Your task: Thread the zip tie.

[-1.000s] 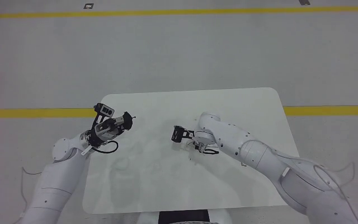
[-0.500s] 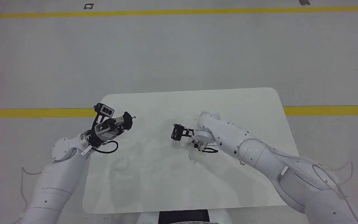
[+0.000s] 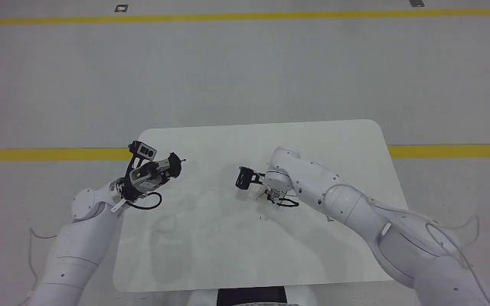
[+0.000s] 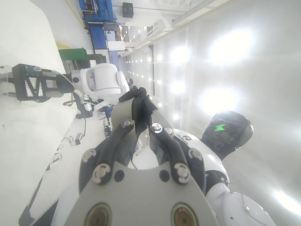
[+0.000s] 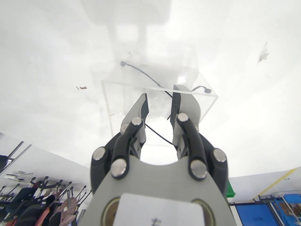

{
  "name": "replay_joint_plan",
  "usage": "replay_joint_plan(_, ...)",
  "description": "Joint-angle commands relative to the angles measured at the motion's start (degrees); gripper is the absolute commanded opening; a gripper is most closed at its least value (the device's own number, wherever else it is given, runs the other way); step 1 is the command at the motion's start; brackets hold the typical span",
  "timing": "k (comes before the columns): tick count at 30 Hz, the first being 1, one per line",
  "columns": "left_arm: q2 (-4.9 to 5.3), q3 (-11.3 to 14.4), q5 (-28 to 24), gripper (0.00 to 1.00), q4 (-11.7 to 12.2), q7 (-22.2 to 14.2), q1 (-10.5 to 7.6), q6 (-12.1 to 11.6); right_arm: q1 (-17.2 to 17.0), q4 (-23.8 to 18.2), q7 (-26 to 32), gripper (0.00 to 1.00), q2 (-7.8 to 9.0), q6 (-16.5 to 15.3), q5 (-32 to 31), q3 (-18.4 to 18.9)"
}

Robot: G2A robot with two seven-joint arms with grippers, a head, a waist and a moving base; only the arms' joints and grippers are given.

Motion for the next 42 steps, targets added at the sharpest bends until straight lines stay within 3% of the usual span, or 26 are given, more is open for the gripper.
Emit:
replay_joint_plan(1,0.00,0.0,0.0,0.00,0.0,0.0,0.00,0.0,0.1,0.3,-0.1,0.20,-0.17,0.0,0.1,-0.2)
replay_joint_plan(7,0.00,0.0,0.0,0.00,0.0,0.0,0.00,0.0,0.4,1.1,0.0,0.16,-0.65,0.0,0.4,-0.9)
replay_joint_plan(12,0.00,0.0,0.0,0.00,0.0,0.0,0.00,0.0,0.4,1.3,0.5,0.00,-0.75,0.0,0.3,-0.9)
replay_joint_plan(23,0.00,0.0,0.0,0.00,0.0,0.0,0.00,0.0,-0.2,0.0,2.2,0.00,-0.18,0.0,-0.3,0.3)
replay_joint_plan(35,0.00,0.0,0.0,0.00,0.0,0.0,0.00,0.0,-2.3,-9.1,7.8,0.00,3.08,0.4,-1.8,5.0)
replay_joint_plan(42,0.00,0.0,0.0,0.00,0.0,0.0,0.00,0.0,-5.1,-15.5,7.1,0.00,6.20,0.6,-0.8,10.7)
